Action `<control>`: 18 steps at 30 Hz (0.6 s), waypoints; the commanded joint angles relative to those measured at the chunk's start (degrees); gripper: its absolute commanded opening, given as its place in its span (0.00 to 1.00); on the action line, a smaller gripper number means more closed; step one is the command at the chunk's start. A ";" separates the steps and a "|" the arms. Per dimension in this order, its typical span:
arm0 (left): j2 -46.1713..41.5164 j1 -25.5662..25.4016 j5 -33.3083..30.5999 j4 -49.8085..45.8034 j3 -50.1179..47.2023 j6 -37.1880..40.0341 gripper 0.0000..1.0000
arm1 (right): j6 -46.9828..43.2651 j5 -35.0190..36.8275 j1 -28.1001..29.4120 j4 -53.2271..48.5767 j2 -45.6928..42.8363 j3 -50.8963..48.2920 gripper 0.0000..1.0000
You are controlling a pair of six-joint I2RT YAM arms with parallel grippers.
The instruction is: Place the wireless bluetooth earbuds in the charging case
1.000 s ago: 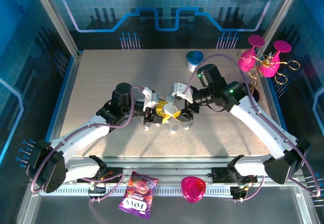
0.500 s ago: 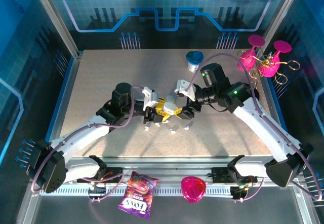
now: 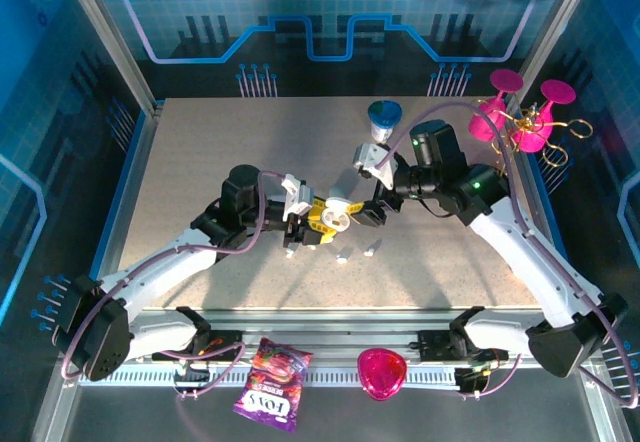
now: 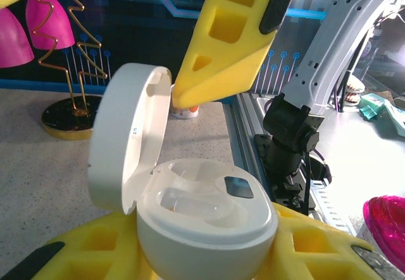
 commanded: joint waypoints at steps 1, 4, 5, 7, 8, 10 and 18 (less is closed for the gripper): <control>0.78 -0.24 1.12 3.85 -0.92 0.20 0.31 | 6.75 -1.45 -0.94 2.72 -2.64 -1.46 1.00; 1.76 0.23 -0.63 7.63 -1.74 -1.12 0.32 | 15.27 -7.27 -4.04 7.33 -4.97 -3.65 1.00; 2.25 0.49 -1.18 9.78 -2.27 -1.91 0.32 | 19.04 -10.15 -5.95 10.49 -5.99 -5.21 1.00; 3.04 1.15 -2.14 14.09 -3.29 -3.78 0.32 | 26.05 -14.24 -9.72 17.48 -8.38 -9.10 1.00; 3.41 1.53 -2.53 16.54 -3.81 -4.84 0.32 | 29.09 -15.44 -11.54 21.48 -9.86 -11.66 1.00; 3.95 2.15 -3.24 19.15 -4.41 -6.16 0.32 | 35.27 -13.63 -14.36 27.50 -12.63 -16.48 1.00; 1.28 3.53 -4.56 20.63 -5.56 -6.87 0.32 | 46.30 0.63 -18.15 23.02 -15.25 -27.18 1.00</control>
